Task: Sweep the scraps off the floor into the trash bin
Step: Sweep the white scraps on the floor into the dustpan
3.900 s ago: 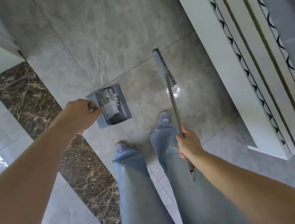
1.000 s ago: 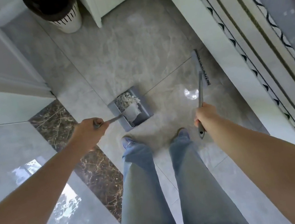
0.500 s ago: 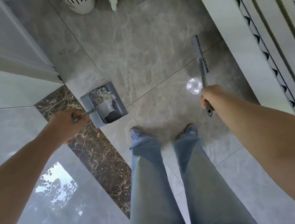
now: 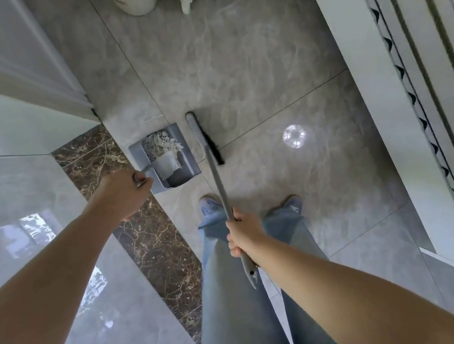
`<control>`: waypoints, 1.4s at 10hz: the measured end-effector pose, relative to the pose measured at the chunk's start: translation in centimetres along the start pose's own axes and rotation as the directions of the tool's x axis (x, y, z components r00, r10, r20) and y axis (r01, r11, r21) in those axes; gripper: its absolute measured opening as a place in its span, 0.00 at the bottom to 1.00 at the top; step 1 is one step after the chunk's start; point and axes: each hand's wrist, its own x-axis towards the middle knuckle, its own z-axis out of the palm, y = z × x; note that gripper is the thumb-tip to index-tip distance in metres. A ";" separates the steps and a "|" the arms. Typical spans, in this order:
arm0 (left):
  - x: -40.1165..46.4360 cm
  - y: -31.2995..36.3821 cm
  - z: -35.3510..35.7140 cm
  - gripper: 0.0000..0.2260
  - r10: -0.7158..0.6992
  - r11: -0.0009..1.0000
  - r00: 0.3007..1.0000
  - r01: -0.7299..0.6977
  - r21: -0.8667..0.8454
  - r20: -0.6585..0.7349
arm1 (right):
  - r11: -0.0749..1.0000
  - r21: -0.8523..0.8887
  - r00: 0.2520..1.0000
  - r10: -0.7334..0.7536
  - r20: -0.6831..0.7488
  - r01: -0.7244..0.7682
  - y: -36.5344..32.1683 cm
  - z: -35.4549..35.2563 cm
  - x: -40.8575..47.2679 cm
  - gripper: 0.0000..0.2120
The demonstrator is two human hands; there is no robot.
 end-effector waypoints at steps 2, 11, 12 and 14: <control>0.7 -0.6 -0.3 0.18 0.011 0.999 1.000 -0.011 0.030 0.010 | 0.970 -0.091 0.965 -0.235 -0.114 0.226 -1.2 -2.4 -0.3 0.10; 2.7 16.8 -1.5 0.14 -0.046 0.960 0.999 0.037 -0.278 -0.027 | 0.969 0.154 0.955 -0.150 -0.257 0.194 -12.9 -22.1 3.8 0.15; 4.2 21.8 -1.4 0.14 -0.077 0.939 0.997 0.066 -0.337 -0.018 | 0.968 0.181 0.947 -0.116 -0.300 0.176 -15.5 -28.6 6.2 0.15; 7.7 30.7 -1.7 0.15 -0.055 0.943 0.998 0.042 -0.330 -0.031 | 0.982 -0.161 0.879 -0.164 -0.447 0.102 -20.7 -37.6 9.4 0.11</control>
